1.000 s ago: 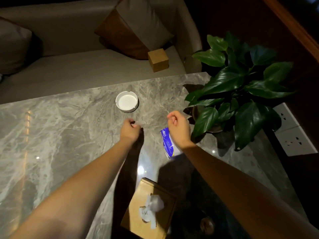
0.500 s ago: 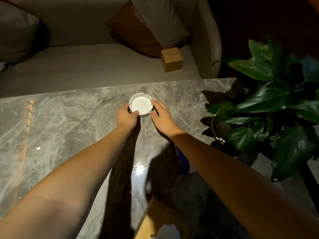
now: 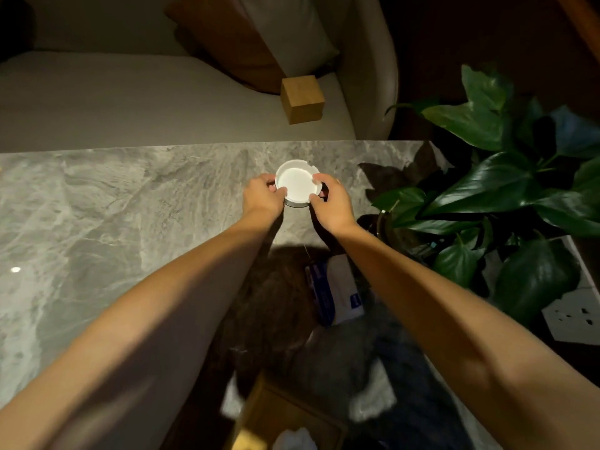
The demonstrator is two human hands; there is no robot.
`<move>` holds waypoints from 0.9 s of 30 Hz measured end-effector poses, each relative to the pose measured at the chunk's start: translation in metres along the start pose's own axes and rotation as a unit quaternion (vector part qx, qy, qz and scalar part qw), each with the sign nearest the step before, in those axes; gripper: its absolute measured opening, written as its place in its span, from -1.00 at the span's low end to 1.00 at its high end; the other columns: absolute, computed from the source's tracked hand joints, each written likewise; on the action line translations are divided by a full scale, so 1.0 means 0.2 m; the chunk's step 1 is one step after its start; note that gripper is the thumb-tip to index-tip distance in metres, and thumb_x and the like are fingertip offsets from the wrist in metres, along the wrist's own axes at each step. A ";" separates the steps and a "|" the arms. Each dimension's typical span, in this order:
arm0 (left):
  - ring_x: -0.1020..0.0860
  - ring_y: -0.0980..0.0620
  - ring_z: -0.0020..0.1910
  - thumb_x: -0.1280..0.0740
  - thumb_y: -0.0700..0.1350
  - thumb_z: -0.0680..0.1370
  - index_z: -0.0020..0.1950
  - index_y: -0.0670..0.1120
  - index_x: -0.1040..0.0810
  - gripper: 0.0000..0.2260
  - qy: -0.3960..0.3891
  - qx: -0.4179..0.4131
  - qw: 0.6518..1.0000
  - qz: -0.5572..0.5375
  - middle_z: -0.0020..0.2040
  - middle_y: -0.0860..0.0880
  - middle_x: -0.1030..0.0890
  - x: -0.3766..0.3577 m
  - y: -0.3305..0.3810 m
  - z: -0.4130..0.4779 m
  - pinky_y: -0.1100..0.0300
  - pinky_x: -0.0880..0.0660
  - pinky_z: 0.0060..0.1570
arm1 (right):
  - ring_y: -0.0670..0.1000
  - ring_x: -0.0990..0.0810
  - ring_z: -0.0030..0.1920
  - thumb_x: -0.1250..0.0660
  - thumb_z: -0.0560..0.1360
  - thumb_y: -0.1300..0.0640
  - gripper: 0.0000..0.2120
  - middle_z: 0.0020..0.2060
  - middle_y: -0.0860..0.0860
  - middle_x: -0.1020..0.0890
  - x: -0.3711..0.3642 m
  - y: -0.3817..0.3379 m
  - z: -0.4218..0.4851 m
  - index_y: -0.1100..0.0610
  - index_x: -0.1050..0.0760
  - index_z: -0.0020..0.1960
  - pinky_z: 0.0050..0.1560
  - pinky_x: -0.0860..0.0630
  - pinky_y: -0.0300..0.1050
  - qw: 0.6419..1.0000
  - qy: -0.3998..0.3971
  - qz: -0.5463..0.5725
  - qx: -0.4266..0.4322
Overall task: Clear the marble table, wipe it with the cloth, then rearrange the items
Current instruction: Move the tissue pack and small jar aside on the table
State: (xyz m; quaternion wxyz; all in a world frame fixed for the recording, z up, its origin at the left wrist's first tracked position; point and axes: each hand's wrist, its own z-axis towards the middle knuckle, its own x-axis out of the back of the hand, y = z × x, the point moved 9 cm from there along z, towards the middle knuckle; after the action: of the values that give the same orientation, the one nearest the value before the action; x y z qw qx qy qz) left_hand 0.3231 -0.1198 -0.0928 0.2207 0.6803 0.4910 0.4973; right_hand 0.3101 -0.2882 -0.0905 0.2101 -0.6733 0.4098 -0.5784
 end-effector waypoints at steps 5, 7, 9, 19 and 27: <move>-0.52 -0.17 0.19 -0.34 -0.18 0.50 0.35 -0.26 -0.37 -0.56 -0.080 0.005 0.996 0.039 0.18 -0.22 -0.56 -0.03 0.00 -0.10 0.09 -0.41 0.18 | 0.11 -0.46 0.26 -0.30 0.48 0.25 -0.61 0.26 0.11 -0.48 0.07 -0.05 -0.12 0.10 -0.41 0.30 0.26 -0.46 0.07 0.997 0.062 0.024 0.024; -0.51 -0.21 0.21 -0.36 -0.12 0.49 0.40 -0.26 -0.27 -0.45 -0.112 0.014 0.992 0.057 0.22 -0.25 -0.53 -0.03 -0.02 -0.19 0.02 -0.42 0.21 | 0.08 -0.39 0.32 -0.28 0.50 0.26 -0.61 0.29 0.10 -0.44 0.10 -0.09 -0.23 0.11 -0.39 0.32 0.31 -0.37 -0.05 0.997 0.061 0.021 0.050; -0.47 -0.19 0.26 -0.36 -0.10 0.50 0.45 -0.25 -0.17 -0.38 -0.134 0.007 0.988 0.075 0.28 -0.25 -0.48 -0.04 -0.03 -0.30 0.04 -0.39 0.24 | 0.03 -0.36 0.34 -0.26 0.52 0.25 -0.60 0.30 0.08 -0.42 0.12 -0.10 -0.36 0.10 -0.37 0.35 0.30 -0.30 -0.15 0.997 0.038 0.013 0.072; -0.44 0.10 -0.24 -0.26 -0.28 0.51 0.30 -0.26 -0.32 -0.64 -0.084 -0.072 0.990 -0.091 -0.09 -0.02 -0.41 0.02 0.20 -0.84 0.49 -0.43 -0.21 | 0.10 -0.57 -0.06 -0.31 0.50 0.33 -0.75 0.02 0.20 -0.58 0.35 0.35 -0.94 0.25 -0.51 0.18 0.05 -0.45 -0.08 0.986 -0.160 -0.033 0.027; -0.36 0.10 -0.29 -0.31 -0.29 0.51 -0.24 -0.01 -0.36 -0.76 -0.403 -0.007 0.914 0.053 -0.30 0.00 -0.42 -0.62 -0.13 -1.65 0.34 -0.31 -0.31 | -0.11 -0.50 -0.30 -0.16 0.63 0.07 -0.87 -0.16 0.01 -0.49 0.40 0.92 -1.60 0.00 -0.48 0.00 -0.42 -0.40 -0.29 0.926 -0.294 0.055 -0.229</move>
State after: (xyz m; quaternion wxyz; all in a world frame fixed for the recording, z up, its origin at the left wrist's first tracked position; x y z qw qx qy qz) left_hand 0.0130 -0.2814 -0.0356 0.3779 0.8466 0.3196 0.1958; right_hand -0.0526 -0.3967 -0.1044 0.1929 -0.8196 0.4870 -0.2321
